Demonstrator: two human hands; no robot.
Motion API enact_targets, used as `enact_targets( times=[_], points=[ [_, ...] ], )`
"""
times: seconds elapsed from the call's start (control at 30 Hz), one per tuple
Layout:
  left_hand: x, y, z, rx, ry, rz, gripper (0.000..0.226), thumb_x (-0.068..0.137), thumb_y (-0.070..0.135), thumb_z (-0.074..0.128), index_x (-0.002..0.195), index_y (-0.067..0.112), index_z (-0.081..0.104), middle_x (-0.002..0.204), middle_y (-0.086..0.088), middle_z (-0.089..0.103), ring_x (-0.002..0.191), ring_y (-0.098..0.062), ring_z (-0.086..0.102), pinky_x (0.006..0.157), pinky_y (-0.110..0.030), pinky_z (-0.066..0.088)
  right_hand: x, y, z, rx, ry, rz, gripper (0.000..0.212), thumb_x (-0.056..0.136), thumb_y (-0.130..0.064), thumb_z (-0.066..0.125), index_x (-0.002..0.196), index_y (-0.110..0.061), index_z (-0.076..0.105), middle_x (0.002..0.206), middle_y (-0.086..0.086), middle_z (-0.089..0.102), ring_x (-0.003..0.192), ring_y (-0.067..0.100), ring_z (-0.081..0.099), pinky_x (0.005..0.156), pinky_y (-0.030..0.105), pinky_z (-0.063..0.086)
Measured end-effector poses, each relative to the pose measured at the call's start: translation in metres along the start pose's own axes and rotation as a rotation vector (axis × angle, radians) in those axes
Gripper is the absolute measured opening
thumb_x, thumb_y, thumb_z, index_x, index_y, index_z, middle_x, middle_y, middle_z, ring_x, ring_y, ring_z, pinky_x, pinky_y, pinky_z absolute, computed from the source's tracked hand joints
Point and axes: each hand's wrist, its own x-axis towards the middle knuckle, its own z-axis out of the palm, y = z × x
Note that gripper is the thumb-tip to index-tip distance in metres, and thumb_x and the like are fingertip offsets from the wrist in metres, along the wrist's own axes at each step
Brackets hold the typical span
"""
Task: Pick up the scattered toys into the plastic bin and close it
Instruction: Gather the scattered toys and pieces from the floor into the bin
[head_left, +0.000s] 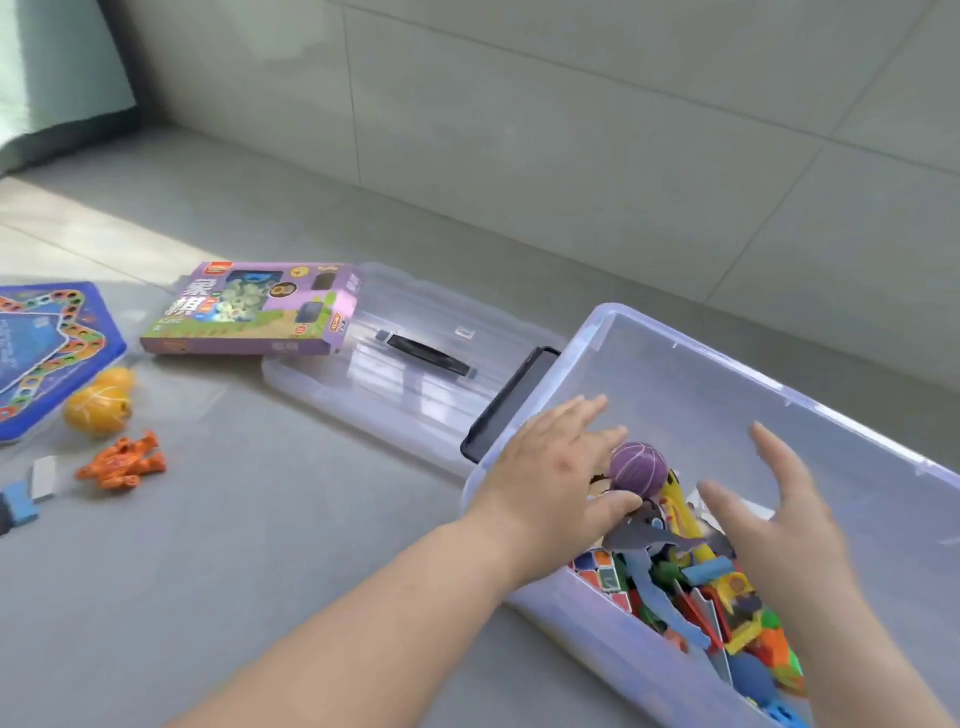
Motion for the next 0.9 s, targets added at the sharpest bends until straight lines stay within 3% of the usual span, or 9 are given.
enact_targets(
  times=[0.1, 0.17, 0.2, 0.3, 0.37, 0.47, 0.6, 0.7, 0.9],
  points=[
    [-0.015, -0.029, -0.025, 0.002, 0.259, 0.11, 0.039, 0.076, 0.034, 0.047, 0.1, 0.011, 0.067, 0.101, -0.009, 0.07, 0.098, -0.009, 0.049, 0.087, -0.02, 0.036, -0.002, -0.02, 0.013, 0.037, -0.001, -0.101, 0.037, 0.09, -0.013, 0.055, 0.126, -0.019, 0.051, 0.127, 0.009, 0.053, 0.121, 0.024, 0.048, 0.096, 0.037, 0.042],
    [-0.036, -0.057, -0.048, 0.002, 0.328, 0.034, 0.031, 0.076, 0.029, 0.046, 0.093, 0.012, 0.065, 0.082, -0.003, 0.07, 0.084, -0.008, 0.048, 0.077, -0.022, 0.037, -0.009, -0.044, 0.029, 0.09, -0.045, -0.173, 0.014, 0.089, -0.008, 0.055, 0.094, -0.02, 0.06, 0.099, 0.006, 0.062, 0.09, 0.006, 0.061, 0.067, 0.018, 0.05],
    [-0.05, -0.071, -0.063, -0.023, 0.353, -0.045, 0.032, 0.075, 0.031, 0.044, 0.091, 0.012, 0.064, 0.077, 0.001, 0.068, 0.082, -0.008, 0.048, 0.072, -0.02, 0.038, -0.013, -0.056, 0.04, 0.098, -0.07, -0.217, 0.018, 0.088, -0.008, 0.056, 0.081, -0.024, 0.058, 0.088, 0.002, 0.065, 0.077, -0.002, 0.061, 0.057, 0.014, 0.05],
    [-0.1, -0.123, -0.107, -0.056, 0.387, -0.387, 0.044, 0.067, 0.048, 0.03, 0.083, 0.019, 0.059, 0.067, 0.017, 0.052, 0.075, -0.004, 0.047, 0.071, -0.023, 0.04, -0.03, -0.098, 0.085, 0.091, -0.189, -0.315, 0.031, 0.086, -0.005, 0.058, 0.065, -0.028, 0.055, 0.066, -0.009, 0.063, 0.057, -0.008, 0.058, 0.052, 0.004, 0.043],
    [-0.139, -0.161, -0.135, -0.07, 0.399, -0.599, 0.024, 0.074, 0.046, 0.039, 0.074, 0.025, 0.05, 0.069, 0.013, 0.052, 0.075, -0.01, 0.049, 0.071, -0.026, 0.039, -0.048, -0.131, 0.123, 0.06, -0.307, -0.354, 0.032, 0.085, -0.004, 0.059, 0.062, -0.027, 0.055, 0.058, -0.009, 0.063, 0.057, 0.001, 0.059, 0.053, 0.007, 0.042],
    [-0.204, -0.209, -0.169, -0.084, 0.446, -0.933, 0.023, 0.087, 0.019, 0.054, 0.069, 0.029, 0.044, 0.083, -0.003, 0.061, 0.084, -0.027, 0.057, 0.07, -0.029, 0.038, -0.075, -0.174, 0.183, -0.097, -0.468, -0.38, 0.03, 0.086, -0.009, 0.057, 0.065, -0.03, 0.054, 0.075, 0.004, 0.066, 0.069, 0.02, 0.059, 0.06, 0.022, 0.043],
    [-0.283, -0.247, -0.203, -0.181, 0.447, -1.2, 0.011, 0.089, 0.016, 0.051, 0.092, 0.017, 0.062, 0.1, -0.01, 0.067, 0.08, -0.023, 0.051, 0.069, -0.025, 0.034, -0.102, -0.218, 0.245, -0.462, -0.69, -0.404, 0.011, 0.09, -0.021, 0.053, 0.097, -0.028, 0.056, 0.1, -0.005, 0.055, 0.075, 0.007, 0.05, 0.057, 0.013, 0.038],
    [-0.317, -0.265, -0.221, -0.207, 0.362, -1.262, 0.021, 0.091, 0.018, 0.049, 0.107, 0.013, 0.062, 0.106, -0.007, 0.066, 0.083, -0.02, 0.051, 0.071, -0.024, 0.035, -0.115, -0.244, 0.27, -0.759, -0.861, -0.382, 0.035, 0.092, -0.027, 0.049, 0.127, -0.022, 0.048, 0.128, -0.003, 0.048, 0.106, 0.016, 0.052, 0.076, 0.021, 0.04],
    [-0.302, -0.297, -0.222, -0.27, 0.183, -1.317, 0.037, 0.095, 0.021, 0.04, 0.132, 0.017, 0.043, 0.136, -0.004, 0.047, 0.12, -0.02, 0.049, 0.092, -0.027, 0.038, -0.109, -0.261, 0.316, -0.884, -0.917, -0.528, 0.038, 0.094, -0.027, 0.047, 0.132, -0.023, 0.044, 0.137, -0.001, 0.044, 0.125, 0.017, 0.044, 0.099, 0.025, 0.037]
  ],
)
